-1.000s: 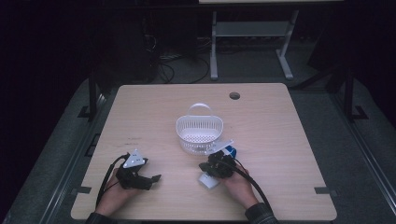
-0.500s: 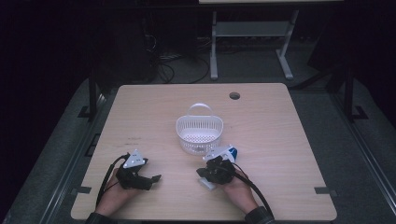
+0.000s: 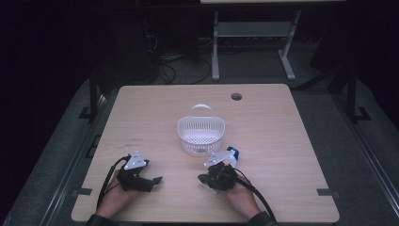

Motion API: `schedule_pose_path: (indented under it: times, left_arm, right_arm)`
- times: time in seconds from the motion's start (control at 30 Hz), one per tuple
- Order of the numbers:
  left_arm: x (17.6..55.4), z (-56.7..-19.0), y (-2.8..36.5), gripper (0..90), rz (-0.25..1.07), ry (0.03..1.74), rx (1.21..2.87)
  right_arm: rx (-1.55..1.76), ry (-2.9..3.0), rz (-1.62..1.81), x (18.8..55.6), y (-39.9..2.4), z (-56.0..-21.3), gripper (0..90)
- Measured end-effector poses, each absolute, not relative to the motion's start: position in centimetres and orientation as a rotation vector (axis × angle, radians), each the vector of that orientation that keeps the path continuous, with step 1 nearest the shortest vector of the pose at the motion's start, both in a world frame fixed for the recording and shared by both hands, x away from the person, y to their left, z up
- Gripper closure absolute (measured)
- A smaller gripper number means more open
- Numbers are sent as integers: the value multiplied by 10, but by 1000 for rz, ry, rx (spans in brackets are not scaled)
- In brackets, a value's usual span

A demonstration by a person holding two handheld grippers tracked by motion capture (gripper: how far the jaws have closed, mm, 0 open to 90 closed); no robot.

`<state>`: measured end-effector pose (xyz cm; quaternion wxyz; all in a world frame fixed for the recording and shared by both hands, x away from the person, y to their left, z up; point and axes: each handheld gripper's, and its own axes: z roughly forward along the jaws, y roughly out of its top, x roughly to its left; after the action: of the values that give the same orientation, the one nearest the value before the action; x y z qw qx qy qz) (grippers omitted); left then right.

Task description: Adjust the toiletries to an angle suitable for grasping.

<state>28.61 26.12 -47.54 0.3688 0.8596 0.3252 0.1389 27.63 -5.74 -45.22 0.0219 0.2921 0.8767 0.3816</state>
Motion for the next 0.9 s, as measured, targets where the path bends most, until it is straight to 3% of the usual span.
schedule_pose_path:
  times: [0.9]
  left_arm:
    - [286,-475,261,129,359,823,2216]
  right_arm:
    - [958,2712,1168,253,-82,-450,896]
